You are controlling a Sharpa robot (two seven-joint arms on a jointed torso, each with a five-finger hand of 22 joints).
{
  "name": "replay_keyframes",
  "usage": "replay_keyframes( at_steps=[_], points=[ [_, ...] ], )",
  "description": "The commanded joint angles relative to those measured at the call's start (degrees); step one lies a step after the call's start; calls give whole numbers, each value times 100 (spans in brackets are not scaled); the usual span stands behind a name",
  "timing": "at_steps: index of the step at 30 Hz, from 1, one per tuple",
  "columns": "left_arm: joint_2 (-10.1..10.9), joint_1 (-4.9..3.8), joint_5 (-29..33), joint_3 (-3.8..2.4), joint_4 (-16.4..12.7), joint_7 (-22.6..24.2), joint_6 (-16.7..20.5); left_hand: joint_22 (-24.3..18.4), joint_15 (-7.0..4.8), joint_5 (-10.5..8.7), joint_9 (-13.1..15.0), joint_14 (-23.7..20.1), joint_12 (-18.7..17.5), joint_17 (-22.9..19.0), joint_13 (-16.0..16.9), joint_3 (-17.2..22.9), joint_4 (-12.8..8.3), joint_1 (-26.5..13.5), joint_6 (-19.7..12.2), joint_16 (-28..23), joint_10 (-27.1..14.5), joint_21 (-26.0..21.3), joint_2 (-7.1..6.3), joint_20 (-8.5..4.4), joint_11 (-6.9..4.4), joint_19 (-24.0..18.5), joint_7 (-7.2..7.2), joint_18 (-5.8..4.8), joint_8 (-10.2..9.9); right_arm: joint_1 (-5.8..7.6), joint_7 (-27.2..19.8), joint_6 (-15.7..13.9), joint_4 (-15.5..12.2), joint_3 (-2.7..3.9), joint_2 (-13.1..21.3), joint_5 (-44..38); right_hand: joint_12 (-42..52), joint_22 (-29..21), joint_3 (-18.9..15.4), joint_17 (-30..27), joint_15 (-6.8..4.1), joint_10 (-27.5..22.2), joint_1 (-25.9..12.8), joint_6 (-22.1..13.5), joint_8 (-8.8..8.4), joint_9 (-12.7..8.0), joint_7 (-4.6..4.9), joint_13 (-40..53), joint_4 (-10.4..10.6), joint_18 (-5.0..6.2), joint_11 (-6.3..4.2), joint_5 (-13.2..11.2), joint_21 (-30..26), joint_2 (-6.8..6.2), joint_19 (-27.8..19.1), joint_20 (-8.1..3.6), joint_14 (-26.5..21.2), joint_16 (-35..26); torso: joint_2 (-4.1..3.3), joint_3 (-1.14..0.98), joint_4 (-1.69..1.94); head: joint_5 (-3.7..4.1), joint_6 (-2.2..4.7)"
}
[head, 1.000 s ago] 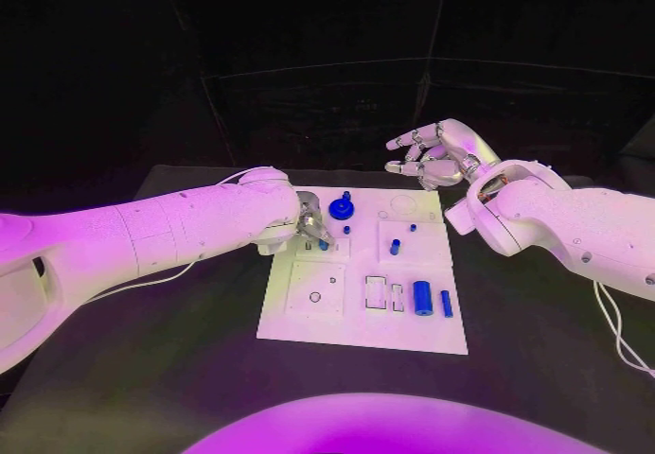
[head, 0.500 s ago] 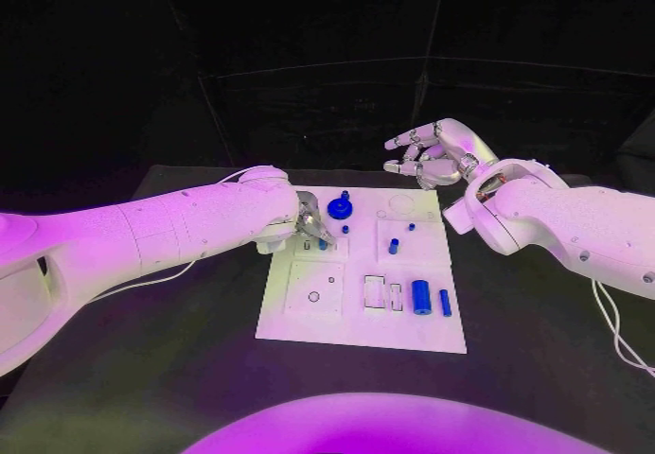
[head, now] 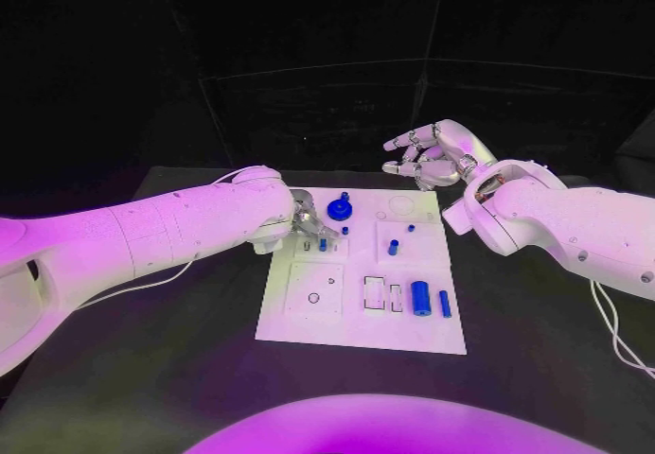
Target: Assemble the parts on the task board
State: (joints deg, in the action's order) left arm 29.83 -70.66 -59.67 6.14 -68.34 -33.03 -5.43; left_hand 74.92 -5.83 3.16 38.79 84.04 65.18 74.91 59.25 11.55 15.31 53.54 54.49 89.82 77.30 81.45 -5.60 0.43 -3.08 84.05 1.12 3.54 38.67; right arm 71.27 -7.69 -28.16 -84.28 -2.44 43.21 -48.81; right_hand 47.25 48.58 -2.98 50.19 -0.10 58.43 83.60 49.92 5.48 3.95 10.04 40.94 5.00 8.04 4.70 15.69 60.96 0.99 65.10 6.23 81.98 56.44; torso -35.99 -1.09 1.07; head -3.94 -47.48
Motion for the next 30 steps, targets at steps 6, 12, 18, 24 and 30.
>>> replay_keyframes(
  at_steps=[6,12,18,24,30],
  points=[
    [117,-20,25,-430,-220,20,219,176,-47,-30,-10,596,12,1509,-8,-367,125,60,7,18,-14,10,-53,-44,4,164,-33,-71,35,10,-57,18,45,4,-6,52,15,-45,2,-22,28,-62,-21,-66,-15,-5,1,-13,43,59,10,29,-61,-22,-80,12,-48,-46,6,-4,5,-7,24],
    [238,-84,26,-651,-349,-26,90,167,-49,-40,-9,596,3,1509,-21,-522,129,70,-3,18,-22,0,-63,-48,2,160,-33,-69,35,10,-60,15,91,4,-16,67,16,-59,0,-32,30,-70,-26,-72,-16,-6,3,-15,50,61,12,30,-75,-23,-90,14,-55,-61,-2,-7,-1,-15,43],
    [282,-267,26,-717,-74,-177,-447,-5,-20,-39,-60,596,-114,1509,-156,-718,83,405,-173,18,-133,-127,62,-33,46,95,26,-34,-76,10,-53,28,115,4,-17,72,17,-60,0,-28,31,-71,-26,-73,-16,-6,4,-15,51,62,12,30,-77,-23,-92,15,-55,-58,1,-10,12,-5,48],
    [89,-383,26,-724,659,-35,-668,-176,114,-33,-346,596,-241,1509,-321,-954,66,772,-504,18,-303,-266,255,76,209,29,217,-2,-497,10,-52,33,127,4,-28,73,17,-60,0,-28,31,-71,-26,-73,-16,-6,4,-15,51,62,12,30,-77,-23,-92,15,-55,-58,-4,-6,3,-28,70],
    [-234,-410,9,-686,1357,98,-862,-170,182,-31,-565,596,-215,1509,-326,-1094,52,967,-592,18,-333,-274,365,144,283,30,301,0,-722,10,-55,43,136,4,-54,73,17,-61,1,-27,31,-72,-25,-74,-17,-6,4,-16,51,62,13,31,-78,-22,-92,15,-56,-58,-17,5,-14,-48,61]
  ],
)
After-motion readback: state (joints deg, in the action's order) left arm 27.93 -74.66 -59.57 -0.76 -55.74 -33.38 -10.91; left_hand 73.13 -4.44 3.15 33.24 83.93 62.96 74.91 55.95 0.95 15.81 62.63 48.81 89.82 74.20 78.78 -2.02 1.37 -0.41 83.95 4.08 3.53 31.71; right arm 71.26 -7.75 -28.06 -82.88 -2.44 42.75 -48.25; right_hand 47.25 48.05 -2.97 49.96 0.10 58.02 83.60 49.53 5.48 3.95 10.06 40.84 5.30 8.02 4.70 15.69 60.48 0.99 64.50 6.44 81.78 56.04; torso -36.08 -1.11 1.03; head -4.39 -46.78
